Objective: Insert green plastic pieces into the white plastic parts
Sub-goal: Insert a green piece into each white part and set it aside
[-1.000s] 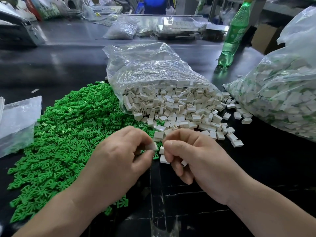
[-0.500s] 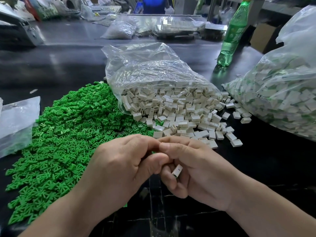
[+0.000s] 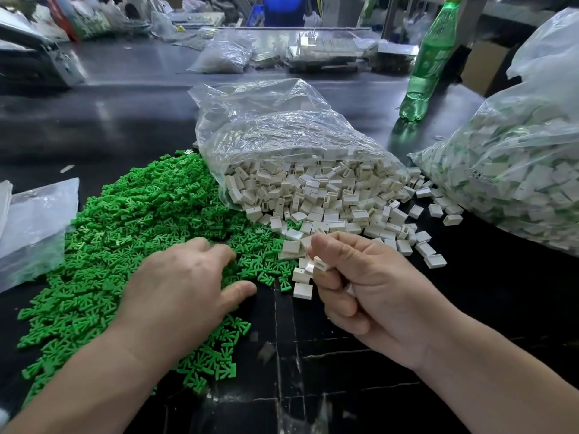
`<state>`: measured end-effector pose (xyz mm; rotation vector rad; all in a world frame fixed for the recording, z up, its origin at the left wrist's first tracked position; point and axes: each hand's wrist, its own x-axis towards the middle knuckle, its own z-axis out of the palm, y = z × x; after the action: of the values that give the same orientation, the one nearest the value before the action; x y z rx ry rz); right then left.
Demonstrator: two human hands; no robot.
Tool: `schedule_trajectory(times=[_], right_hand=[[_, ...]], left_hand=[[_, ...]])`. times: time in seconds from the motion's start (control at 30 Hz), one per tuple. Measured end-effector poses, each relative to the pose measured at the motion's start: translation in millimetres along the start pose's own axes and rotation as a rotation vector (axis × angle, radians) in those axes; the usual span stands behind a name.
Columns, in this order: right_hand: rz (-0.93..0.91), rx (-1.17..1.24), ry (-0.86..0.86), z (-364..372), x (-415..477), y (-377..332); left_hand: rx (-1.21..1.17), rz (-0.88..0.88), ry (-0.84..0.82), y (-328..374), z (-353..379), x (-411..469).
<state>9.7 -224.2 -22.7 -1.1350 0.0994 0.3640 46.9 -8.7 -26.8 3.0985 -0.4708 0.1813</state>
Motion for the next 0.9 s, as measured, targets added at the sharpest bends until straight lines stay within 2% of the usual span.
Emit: schedule_trajectory(times=[0.13, 0.33, 0.4, 0.47, 0.57, 0.67, 0.8, 0.9], right_hand=[[-0.005, 0.006, 0.028, -3, 4, 3], [-0.009, 0.041, 0.031, -4, 7, 5], [-0.029, 0.02, 0.023, -3, 6, 4], [-0.058, -0.021, 0.018, -2, 5, 3], [-0.102, -0.064, 0.015, -1, 3, 4], [-0.123, -0.089, 0.005, 1, 2, 5], [-0.129, -0.097, -0.006, 1, 0, 2], [-0.129, -0.118, -0.018, 0, -1, 2]], left_hand=[[-0.117, 0.11, 0.087, 2, 3, 4], [-0.254, 0.157, 0.194, -1, 7, 5], [-0.367, 0.123, 0.252, 0, 8, 5], [-0.586, 0.062, 0.278, 1, 5, 3], [-1.074, -0.025, 0.134, 9, 0, -1], [-1.418, -0.058, -0.016, 17, -3, -3], [-1.621, -0.08, -0.094, 19, -2, -2], [-1.668, -0.064, -0.116, 19, 0, -3]])
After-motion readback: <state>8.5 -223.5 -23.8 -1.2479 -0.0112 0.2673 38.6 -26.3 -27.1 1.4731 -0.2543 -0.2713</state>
